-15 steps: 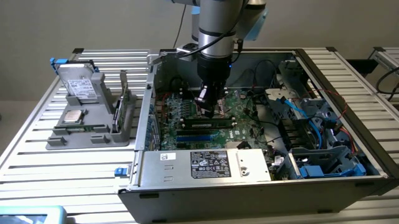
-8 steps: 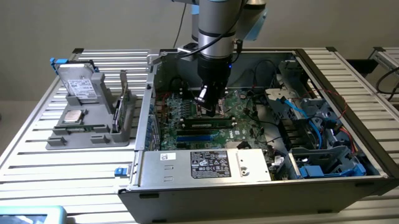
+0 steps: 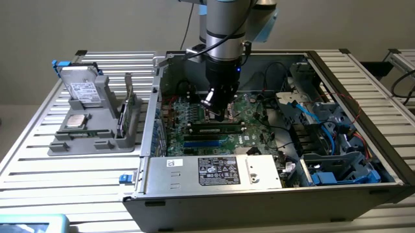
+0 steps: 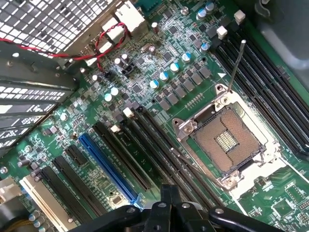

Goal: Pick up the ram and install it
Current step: 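Press down the ram until it locks into place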

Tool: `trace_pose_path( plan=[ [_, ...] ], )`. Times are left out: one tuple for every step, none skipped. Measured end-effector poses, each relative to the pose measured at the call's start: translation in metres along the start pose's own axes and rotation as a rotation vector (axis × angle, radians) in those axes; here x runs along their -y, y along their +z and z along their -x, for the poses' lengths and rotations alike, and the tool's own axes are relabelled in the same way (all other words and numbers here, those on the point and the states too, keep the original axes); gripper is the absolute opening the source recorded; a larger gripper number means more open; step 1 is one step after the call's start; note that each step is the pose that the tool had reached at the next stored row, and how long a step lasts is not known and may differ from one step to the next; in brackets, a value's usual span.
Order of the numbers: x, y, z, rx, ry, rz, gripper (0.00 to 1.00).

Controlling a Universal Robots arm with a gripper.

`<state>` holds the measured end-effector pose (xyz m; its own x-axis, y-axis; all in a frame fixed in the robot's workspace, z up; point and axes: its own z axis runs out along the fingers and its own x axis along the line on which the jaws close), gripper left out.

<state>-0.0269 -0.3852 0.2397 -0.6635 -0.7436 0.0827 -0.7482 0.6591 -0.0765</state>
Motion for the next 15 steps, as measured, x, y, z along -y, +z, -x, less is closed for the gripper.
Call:
trace_pose_path(
  plan=[
    [0.0000,0.0000,0.0000,-0.0003,0.012,0.0001,0.11],
    [0.0000,0.0000,0.0000,-0.0005,0.024,0.0003,0.11],
    [0.0000,-0.0001,-0.0001,-0.0008,0.036,0.0006,0.11],
    [0.0000,-0.0001,0.0000,-0.0013,0.047,0.0010,0.11],
    [0.0000,-0.0001,0.0000,-0.0018,0.059,0.0014,0.11],
    [0.0000,-0.0001,0.0000,-0.0023,0.071,0.0019,0.11],
    [0.0000,0.0000,0.0000,-0.0028,0.083,0.0024,0.11],
    [0.0000,0.0000,0.0000,-0.0033,0.094,0.0029,0.11],
    [0.0000,-0.0001,0.0000,-0.0038,0.106,0.0033,0.11],
    [0.0000,0.0000,0.0000,-0.0042,0.118,0.0037,0.11],
    [0.0000,0.0000,0.0000,-0.0046,0.130,0.0041,0.11],
    [0.0000,0.0000,0.0000,-0.0050,0.142,0.0045,0.11],
    [0.0000,0.0000,0.0000,-0.0055,0.154,0.0050,0.11],
    [0.0000,0.0000,0.0000,-0.0062,0.166,0.0056,0.11],
    [0.0000,0.0000,0.0000,-0.0068,0.178,0.0063,0.11]
  ],
)
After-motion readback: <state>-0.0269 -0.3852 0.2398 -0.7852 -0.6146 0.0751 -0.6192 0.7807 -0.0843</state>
